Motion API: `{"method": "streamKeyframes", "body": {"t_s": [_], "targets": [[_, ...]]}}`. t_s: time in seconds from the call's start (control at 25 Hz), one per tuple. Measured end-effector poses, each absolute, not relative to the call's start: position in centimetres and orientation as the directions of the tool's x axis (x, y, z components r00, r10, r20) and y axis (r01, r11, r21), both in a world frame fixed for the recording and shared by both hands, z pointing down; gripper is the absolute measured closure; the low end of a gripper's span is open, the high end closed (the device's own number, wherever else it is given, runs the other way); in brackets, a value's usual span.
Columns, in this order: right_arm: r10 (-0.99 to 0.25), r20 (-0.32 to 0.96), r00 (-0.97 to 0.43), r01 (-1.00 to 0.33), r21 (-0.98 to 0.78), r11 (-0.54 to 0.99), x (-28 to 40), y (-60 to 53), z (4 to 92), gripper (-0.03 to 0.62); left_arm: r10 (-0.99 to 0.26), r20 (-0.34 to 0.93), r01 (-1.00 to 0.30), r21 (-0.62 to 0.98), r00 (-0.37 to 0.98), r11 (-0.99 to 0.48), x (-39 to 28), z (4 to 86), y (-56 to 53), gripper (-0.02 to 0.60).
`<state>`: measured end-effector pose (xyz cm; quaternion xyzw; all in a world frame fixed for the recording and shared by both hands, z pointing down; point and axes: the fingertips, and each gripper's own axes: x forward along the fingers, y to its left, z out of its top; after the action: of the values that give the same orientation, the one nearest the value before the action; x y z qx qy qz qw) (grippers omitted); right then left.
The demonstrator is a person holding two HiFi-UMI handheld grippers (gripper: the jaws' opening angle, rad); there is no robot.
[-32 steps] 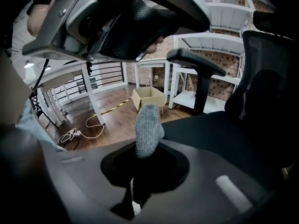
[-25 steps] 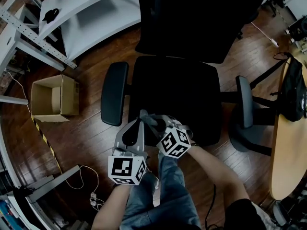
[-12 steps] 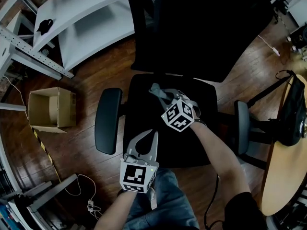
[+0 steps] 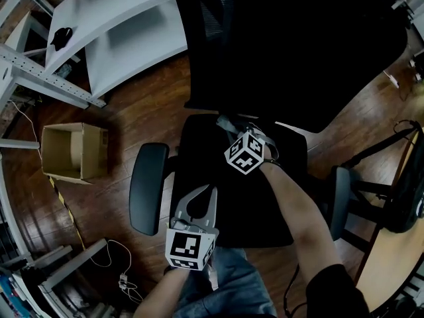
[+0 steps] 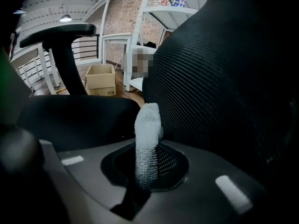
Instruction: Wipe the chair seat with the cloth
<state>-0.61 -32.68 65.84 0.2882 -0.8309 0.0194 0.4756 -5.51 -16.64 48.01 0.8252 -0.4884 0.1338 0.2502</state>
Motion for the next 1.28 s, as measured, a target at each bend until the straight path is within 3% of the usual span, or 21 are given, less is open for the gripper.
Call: {"method": "streamKeyframes", "body": {"t_s": [0.56, 1.28], "targets": [[-0.380, 0.835, -0.397, -0.424, 0.201, 0.883, -0.2, -28.4, 67.5, 0.576, -0.745, 0.478, -0.884, 0.295, 0.465, -0.363, -6.1, 48.7, -16.6, 0.578], [-0.331, 0.806, -0.491, -0.358, 0.160, 0.920, -4.6, -11.1, 65.1, 0.576, -0.754, 0.431, -0.868, 0.277, 0.495, -0.412, -8.4, 49.0, -9.1, 0.578]]}}
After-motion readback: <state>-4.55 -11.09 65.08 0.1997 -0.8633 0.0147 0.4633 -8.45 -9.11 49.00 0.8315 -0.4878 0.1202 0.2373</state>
